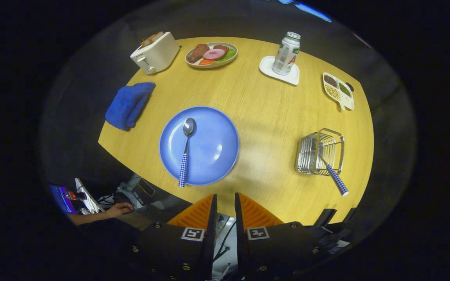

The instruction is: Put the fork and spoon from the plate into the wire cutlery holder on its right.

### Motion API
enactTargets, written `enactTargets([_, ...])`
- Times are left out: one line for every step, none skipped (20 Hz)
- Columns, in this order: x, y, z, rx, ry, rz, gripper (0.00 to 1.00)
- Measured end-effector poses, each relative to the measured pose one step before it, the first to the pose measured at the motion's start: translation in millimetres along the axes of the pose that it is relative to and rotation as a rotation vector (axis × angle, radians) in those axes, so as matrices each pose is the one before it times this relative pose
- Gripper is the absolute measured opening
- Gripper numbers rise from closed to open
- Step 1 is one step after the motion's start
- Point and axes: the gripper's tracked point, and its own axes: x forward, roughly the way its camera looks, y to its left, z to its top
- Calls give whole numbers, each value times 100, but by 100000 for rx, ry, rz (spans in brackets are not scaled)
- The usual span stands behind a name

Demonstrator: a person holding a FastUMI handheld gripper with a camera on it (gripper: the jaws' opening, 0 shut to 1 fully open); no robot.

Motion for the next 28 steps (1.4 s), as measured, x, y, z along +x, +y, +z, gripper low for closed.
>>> enactTargets([570, 850, -290, -544, 64, 147, 25])
enactTargets([547, 914, -105, -934, 280, 707, 25])
enactTargets([440, 737, -195, -1142, 628, 221, 25])
enactTargets([440, 645, 86, -854, 244, 290, 25])
enactTargets([519, 642, -25, -538, 355, 220, 25])
enactTargets([477, 534, 110, -308, 168, 349, 25])
enactTargets([453, 659, 21, -400, 361, 537, 25])
enactTargets([422, 420, 89, -172, 493, 491, 25])
enactTargets([476, 415, 73, 154, 144, 681, 25])
enactTargets([380, 208, 127, 279, 310, 194, 25])
enactTargets([418, 190, 170, 549, 218, 157, 25])
enactTargets([444, 167, 225, 854, 352, 538, 25])
enactTargets([551, -131, 47, 1136, 1110, 256, 25])
enactTargets([377, 163, -109, 389, 2035, 402, 25])
enactTargets([447, 206, 52, 138, 1349, 526, 25])
enactTargets([362, 129, 287, 14, 227, 417, 25])
enactTargets([438, 107, -12, 13, 1299, -365, 25])
enactTargets([410, 450, 86, 564, 1441, 99, 27])
enactTargets([483, 249, 126, 923, 783, 788, 27])
enactTargets([277, 269, 327, 1009, 231, 832, 27])
enactTargets([391, 251, 238, 515, 183, 576, 27])
enactTargets([254, -10, 171, 239, 492, -404, 27])
enactTargets([252, 23, 139, -71, 71, -269, 27])
enactTargets([261, -13, 247, 128, 241, -350, 27])
enactTargets([351, -40, 55, 105, 281, -195, 27])
enactTargets([357, -55, 205, 214, 436, -294, 27])
enactTargets([513, -102, 120, 271, 125, -305, 27])
enactTargets([434, -127, -9, 441, 846, -600, 27])
